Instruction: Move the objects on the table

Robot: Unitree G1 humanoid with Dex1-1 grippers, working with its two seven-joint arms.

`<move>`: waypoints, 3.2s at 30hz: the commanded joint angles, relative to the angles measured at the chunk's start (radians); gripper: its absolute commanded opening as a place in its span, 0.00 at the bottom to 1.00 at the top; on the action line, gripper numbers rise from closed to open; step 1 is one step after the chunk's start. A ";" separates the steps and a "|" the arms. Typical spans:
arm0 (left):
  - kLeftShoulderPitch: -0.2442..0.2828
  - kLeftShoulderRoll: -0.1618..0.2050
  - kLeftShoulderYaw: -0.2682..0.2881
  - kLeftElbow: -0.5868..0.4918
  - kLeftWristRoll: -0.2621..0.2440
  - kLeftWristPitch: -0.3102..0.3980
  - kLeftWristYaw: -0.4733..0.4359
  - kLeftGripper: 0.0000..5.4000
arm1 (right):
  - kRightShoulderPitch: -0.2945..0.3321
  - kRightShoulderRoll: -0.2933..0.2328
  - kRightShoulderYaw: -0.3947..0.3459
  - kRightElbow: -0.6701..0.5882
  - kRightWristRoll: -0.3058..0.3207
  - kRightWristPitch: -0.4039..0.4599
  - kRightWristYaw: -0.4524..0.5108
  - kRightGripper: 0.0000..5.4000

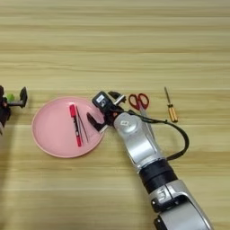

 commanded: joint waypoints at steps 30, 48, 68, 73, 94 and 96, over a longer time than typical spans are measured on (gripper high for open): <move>0.003 -0.016 -0.008 -0.018 0.006 0.000 0.015 1.00 | -0.099 -0.021 -0.019 0.021 -0.010 -0.041 0.010 1.00; 0.011 -0.021 -0.011 -0.036 0.005 0.008 0.024 1.00 | -0.076 0.003 0.012 0.081 -0.027 -0.050 0.024 1.00; 0.015 -0.020 -0.010 -0.041 0.005 0.010 0.023 1.00 | -0.069 -0.009 -0.010 0.085 -0.020 -0.061 0.020 1.00; 0.016 -0.020 -0.010 -0.042 0.005 0.010 0.023 1.00 | -0.065 -0.008 -0.013 0.067 -0.019 -0.056 0.021 1.00; 0.017 -0.018 -0.008 -0.048 0.003 0.012 0.022 1.00 | -0.074 -0.009 -0.011 0.144 -0.028 -0.080 0.010 1.00; 0.017 -0.018 -0.007 -0.048 0.003 0.012 0.023 1.00 | -0.074 -0.011 -0.002 0.152 -0.036 -0.082 0.013 1.00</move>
